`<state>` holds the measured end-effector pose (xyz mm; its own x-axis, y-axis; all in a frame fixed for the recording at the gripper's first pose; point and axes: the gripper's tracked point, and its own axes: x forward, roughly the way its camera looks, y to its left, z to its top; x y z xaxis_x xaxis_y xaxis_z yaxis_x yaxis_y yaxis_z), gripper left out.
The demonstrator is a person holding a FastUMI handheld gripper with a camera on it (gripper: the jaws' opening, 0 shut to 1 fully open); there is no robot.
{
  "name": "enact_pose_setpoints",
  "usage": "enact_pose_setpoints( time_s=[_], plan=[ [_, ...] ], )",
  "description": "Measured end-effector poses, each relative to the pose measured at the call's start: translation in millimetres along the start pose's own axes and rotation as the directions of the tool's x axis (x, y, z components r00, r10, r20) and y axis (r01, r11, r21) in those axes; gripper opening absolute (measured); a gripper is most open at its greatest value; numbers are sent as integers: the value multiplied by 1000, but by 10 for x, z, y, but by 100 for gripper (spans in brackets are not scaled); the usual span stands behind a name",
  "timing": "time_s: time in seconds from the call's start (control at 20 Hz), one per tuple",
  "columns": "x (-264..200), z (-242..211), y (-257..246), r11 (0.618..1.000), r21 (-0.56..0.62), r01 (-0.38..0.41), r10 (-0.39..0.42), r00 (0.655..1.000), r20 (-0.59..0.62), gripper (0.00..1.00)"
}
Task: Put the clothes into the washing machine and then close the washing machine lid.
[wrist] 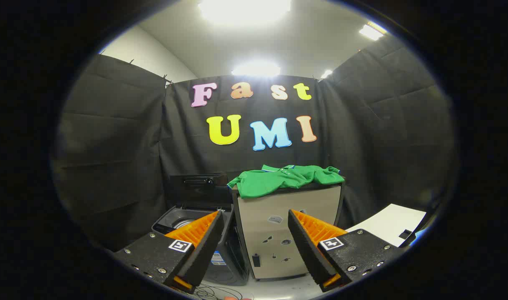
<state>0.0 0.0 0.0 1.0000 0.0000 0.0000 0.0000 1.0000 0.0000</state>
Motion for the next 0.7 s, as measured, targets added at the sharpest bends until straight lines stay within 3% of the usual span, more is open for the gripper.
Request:
enact_pose_setpoints(
  time_s=[0.7],
  plan=[
    [54, 17, 63, 1000, 17, -22, 22, 1000, -5, 95]
  ],
)
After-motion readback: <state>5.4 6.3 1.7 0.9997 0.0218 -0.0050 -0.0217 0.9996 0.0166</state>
